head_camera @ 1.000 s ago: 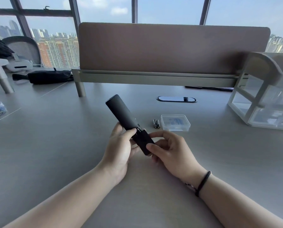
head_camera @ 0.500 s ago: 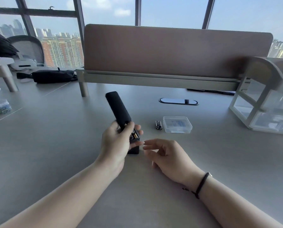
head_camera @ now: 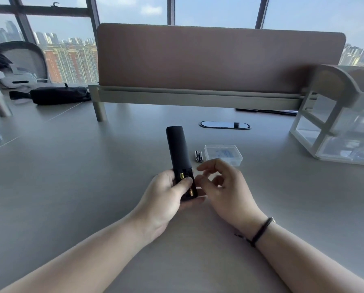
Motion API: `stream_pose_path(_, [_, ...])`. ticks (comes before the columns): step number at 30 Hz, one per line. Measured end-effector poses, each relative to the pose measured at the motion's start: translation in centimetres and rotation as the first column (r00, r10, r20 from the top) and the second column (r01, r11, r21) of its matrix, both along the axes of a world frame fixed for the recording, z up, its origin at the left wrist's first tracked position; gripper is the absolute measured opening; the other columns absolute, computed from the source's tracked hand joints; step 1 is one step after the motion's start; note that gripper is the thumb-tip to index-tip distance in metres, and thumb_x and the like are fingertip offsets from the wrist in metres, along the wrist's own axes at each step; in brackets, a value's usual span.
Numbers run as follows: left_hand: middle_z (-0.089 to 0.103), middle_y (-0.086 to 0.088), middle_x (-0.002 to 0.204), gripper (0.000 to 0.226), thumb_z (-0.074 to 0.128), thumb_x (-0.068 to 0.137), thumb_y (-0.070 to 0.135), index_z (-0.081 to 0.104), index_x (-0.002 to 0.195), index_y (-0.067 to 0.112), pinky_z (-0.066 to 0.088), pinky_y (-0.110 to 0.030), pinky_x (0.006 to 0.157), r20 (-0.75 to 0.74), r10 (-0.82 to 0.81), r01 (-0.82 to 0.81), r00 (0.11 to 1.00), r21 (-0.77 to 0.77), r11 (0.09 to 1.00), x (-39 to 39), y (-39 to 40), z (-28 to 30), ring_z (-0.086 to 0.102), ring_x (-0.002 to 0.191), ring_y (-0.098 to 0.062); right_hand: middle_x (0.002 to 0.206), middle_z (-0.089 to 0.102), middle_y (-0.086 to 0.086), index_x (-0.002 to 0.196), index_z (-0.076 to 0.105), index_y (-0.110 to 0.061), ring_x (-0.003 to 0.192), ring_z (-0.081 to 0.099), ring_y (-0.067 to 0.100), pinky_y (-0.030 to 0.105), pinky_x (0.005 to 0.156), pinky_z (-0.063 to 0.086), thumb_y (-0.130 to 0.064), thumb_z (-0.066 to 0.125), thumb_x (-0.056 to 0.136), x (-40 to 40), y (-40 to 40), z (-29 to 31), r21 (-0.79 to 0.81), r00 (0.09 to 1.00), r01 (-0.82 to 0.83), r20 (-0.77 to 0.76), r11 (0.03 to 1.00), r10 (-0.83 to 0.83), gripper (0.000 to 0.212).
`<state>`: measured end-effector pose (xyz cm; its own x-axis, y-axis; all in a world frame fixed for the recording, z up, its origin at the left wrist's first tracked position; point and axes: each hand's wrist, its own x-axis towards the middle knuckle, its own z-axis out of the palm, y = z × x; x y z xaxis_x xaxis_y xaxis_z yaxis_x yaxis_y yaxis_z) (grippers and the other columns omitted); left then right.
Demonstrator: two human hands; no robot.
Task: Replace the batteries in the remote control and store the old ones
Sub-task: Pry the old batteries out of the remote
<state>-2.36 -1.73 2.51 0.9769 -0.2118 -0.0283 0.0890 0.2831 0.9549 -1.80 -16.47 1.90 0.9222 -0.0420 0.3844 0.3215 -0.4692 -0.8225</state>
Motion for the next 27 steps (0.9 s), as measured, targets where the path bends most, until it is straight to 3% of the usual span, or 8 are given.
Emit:
stream_pose_path(4, [0.067,-0.024,0.101,0.025,0.046,0.102,0.005,0.06,0.114,-0.011,0.061,-0.045,0.08,-0.098,0.011,-0.018,0.995,-0.064,0.998,0.5,0.3,0.3,0.068,0.095,-0.031,0.089,0.067,-0.01,0.09,0.073,-0.028,0.062,0.06,0.012,0.012,0.057,0.042,-0.017,0.074,0.083,0.0,-0.1,-0.3,-0.159,0.998,-0.052,0.032,0.986,0.058,0.013])
stream_pose_path(7, [0.065,-0.021,0.089,0.027,0.044,0.103,0.012,0.058,0.11,-0.011,0.062,-0.042,0.069,-0.14,0.031,-0.044,0.99,-0.089,0.995,0.7,0.6,0.5,0.066,0.079,-0.026,0.091,0.066,-0.009,0.089,0.074,-0.027,0.069,0.062,0.012,0.014,0.061,0.046,-0.019,0.075,0.082,-0.1,-0.1,-0.1,-0.2,0.99,-0.117,0.049,0.973,0.129,0.011])
stream_pose_path(10, [0.059,-0.017,0.083,0.027,0.044,0.104,0.016,0.058,0.109,-0.006,0.06,-0.038,0.062,-0.157,0.027,-0.038,0.987,-0.066,0.997,0.6,0.7,0.8,0.058,0.072,-0.026,0.091,0.066,-0.009,0.09,0.075,-0.026,0.072,0.064,0.014,0.021,0.064,0.051,-0.021,0.078,0.082,-0.4,0.0,-0.1,-0.239,0.977,-0.177,0.076,0.955,0.2,0.01])
stream_pose_path(16, [0.047,-0.013,0.083,0.028,0.044,0.103,0.021,0.056,0.116,-0.002,0.061,-0.048,0.068,-0.213,-0.044,0.015,0.976,-0.136,0.991,0.4,0.7,0.6,0.049,0.084,-0.033,0.092,0.068,-0.013,0.085,0.076,-0.025,0.064,0.062,0.014,0.038,0.063,0.055,-0.026,0.076,0.08,-0.5,0.0,-0.2,-0.311,0.962,-0.185,0.137,0.932,0.236,0.006])
stream_pose_path(22, [0.062,-0.009,0.063,0.031,0.038,0.105,0.024,0.055,0.105,-0.001,0.057,-0.034,0.058,-0.227,-0.111,0.052,0.968,-0.251,0.967,0.0,0.6,1.1,0.064,0.053,-0.023,0.089,0.07,-0.012,0.084,0.075,-0.027,0.062,0.058,0.009,0.039,0.059,0.054,-0.029,0.071,0.08,-0.5,0.2,0.1,-0.43,0.936,-0.152,0.226,0.89,0.27,0.005])
stream_pose_path(27, [0.065,-0.013,0.07,0.036,0.041,0.104,0.025,0.062,0.097,-0.002,0.057,-0.032,0.056,-0.25,-0.131,0.052,0.959,-0.297,0.953,0.0,0.6,1.1,0.066,0.056,-0.023,0.09,0.072,-0.011,0.084,0.075,-0.026,0.065,0.063,0.011,0.037,0.056,0.055,-0.025,0.074,0.081,-0.7,0.4,0.3,-0.492,0.908,-0.119,0.298,0.862,0.295,0.004])
